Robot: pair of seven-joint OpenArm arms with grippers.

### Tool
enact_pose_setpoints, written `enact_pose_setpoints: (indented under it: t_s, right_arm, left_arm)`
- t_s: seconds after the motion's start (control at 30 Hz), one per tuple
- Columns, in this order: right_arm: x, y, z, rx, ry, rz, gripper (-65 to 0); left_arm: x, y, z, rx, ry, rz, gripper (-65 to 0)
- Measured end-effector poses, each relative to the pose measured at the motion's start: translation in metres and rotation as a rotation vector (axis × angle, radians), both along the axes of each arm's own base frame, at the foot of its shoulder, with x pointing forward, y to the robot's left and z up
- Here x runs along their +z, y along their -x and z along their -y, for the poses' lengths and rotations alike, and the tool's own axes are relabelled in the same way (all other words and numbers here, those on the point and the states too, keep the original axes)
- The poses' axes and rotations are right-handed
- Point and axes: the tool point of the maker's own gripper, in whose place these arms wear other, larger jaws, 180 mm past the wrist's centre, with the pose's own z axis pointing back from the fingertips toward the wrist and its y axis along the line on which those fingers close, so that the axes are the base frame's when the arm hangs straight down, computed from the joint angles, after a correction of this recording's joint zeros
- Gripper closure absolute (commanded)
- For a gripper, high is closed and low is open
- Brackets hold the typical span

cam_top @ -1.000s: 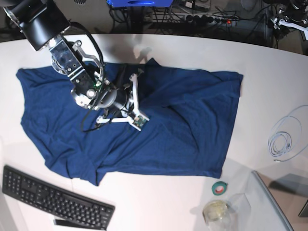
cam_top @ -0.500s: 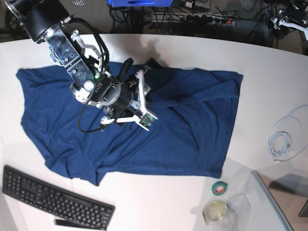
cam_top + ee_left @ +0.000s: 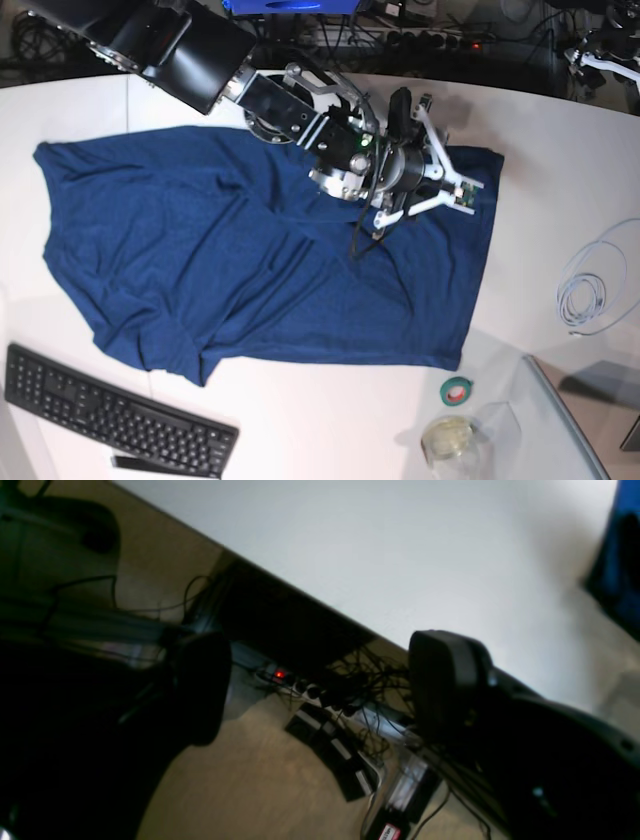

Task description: Layout the t-shirt on the table in an organized manner, then fold the t-shirt properly

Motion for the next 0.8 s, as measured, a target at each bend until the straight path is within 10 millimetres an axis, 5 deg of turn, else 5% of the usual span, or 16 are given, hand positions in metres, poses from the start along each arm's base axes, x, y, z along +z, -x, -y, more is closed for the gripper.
enact_pose_setpoints:
  t_s: [0.13,0.3,0.47,0.6,0.8]
  right_arm:
    - [-0.002,0.002,-0.015,-0.048,-0.034,0.019,-27.9]
    - [-0.020,-0.016,-0.003,-0.074,0.025,0.077,-27.3]
    - [0.002,-0.035,0.011,-0.294,-0.113,-0.022,-27.2]
    - [0.011,-0.064,0.081,-0.536,-0.151,-0.035,-27.2]
    - [0.022,-0.077,0.190,-0.759,-0.136,0.035,-27.2]
  left_arm:
    - [-0.003,-0.022,0.026,-0.072,0.037,0.040,-52.5]
    - [-0.005,-0.011,0.020,-0.056,0.023,0.003,-52.5]
    - [0.009,-0.047,0.056,-0.188,0.011,0.047,-52.3]
    - [0.008,-0.087,0.108,-0.299,0.074,0.118,-52.3]
    - [0.004,-0.133,0.165,-0.447,0.155,0.172,-52.3]
